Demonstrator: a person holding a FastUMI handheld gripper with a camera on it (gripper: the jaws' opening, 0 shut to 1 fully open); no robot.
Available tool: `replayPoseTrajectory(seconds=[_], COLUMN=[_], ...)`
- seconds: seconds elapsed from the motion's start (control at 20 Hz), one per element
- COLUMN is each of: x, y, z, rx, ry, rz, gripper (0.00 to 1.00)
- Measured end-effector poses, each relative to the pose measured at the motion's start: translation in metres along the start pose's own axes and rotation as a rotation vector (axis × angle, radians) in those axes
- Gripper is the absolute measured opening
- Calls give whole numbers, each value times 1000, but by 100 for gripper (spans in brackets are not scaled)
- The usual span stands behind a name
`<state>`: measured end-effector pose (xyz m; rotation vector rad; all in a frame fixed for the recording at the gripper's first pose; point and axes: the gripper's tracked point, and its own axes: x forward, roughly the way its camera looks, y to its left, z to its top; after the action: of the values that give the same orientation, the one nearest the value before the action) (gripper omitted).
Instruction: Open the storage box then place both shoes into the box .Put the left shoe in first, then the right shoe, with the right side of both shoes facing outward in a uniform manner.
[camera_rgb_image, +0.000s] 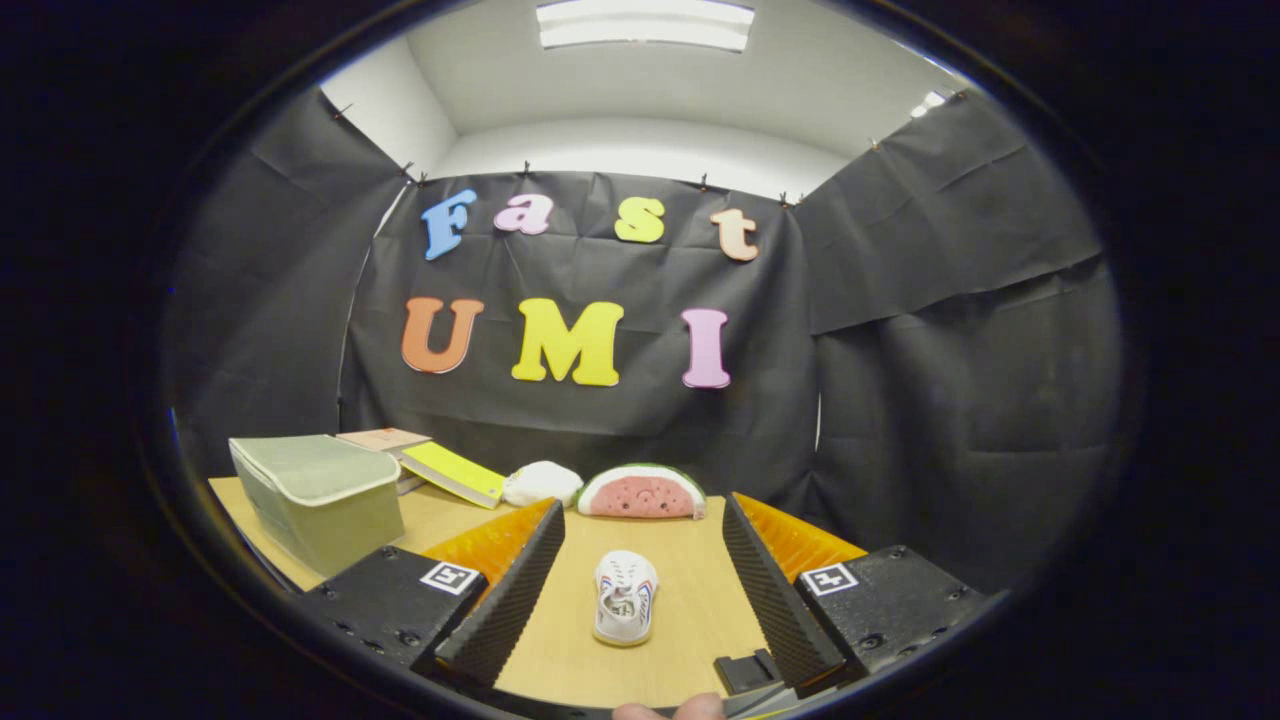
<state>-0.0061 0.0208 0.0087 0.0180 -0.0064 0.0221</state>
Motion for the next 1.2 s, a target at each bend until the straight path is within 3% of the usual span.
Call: replayPoseTrajectory(seconds=[0.6, 0.95, 1.2], x=[20, 40, 54], y=[50, 140, 216], z=[-1, -12, -30], rx=[35, 99, 233], ry=[31, 107, 207], rz=[112, 482, 716], gripper=[100, 100, 100])
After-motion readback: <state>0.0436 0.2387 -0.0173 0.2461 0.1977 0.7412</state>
